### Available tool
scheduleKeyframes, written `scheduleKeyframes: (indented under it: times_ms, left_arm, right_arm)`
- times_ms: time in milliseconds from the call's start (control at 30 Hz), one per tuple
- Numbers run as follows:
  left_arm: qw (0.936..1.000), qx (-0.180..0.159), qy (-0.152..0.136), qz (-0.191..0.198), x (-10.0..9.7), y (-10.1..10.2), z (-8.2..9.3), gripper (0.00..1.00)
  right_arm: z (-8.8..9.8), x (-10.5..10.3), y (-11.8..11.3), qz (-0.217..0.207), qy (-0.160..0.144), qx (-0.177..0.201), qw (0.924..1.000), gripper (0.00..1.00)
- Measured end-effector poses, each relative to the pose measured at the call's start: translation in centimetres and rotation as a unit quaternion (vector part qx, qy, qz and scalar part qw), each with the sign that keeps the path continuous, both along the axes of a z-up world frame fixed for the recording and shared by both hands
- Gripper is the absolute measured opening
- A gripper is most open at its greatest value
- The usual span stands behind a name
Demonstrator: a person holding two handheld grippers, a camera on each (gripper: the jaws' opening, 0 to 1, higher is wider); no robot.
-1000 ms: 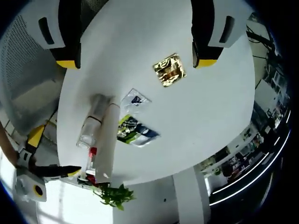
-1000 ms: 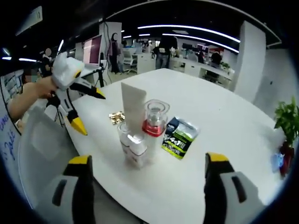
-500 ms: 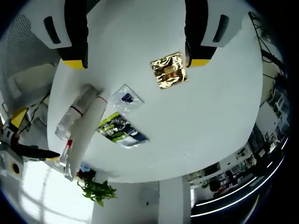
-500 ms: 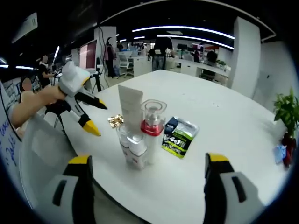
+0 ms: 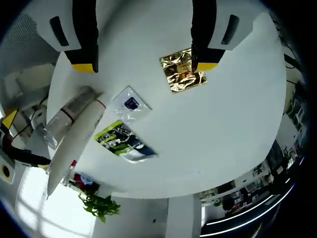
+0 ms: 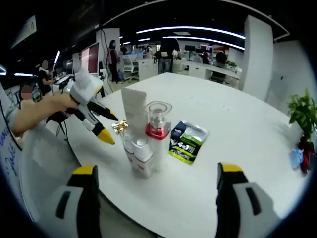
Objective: Arrange the skincare products in the storage area until every visible bottle or jar stands upright without overlapping.
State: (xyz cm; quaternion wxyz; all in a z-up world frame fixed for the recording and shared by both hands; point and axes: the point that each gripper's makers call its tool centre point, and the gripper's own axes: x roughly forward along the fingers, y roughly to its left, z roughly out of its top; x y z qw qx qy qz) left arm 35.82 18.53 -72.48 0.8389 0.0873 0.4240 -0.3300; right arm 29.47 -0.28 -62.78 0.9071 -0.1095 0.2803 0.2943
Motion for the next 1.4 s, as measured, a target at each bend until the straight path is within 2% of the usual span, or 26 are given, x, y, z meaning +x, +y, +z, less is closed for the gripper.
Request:
scheduleKeyframes:
  times_ms: [367, 700, 967, 1400]
  left_arm:
    - [0.9987, -0.006, 0.038, 0.033, 0.6, 0.1, -1.8, 0.67]
    - [0.9982, -0.006, 0.023, 0.055, 2.1, 0.1, -1.7, 0.67]
    - [0.9986, -0.006, 0.009, 0.052, 2.9, -0.2, -1.5, 0.68]
    - [0.9975, -0.014, 0.020, 0.066, 4.1, -0.7, -1.8, 0.70]
  right_arm:
    - [-0.3, 0.0, -0.2, -0.002, 0.004, -0.001, 1.0000, 1.00]
    - [-0.7, 0.0, -0.4, -0.001, 0.010, -0.007, 0.9999, 1.00]
    - [-1.2, 0.1, -0.7, 0.000, 0.018, -0.014, 0.9997, 1.00]
    - [-1.7, 0.3, -0.7, 0.001, 0.023, -0.016, 0.9996, 1.00]
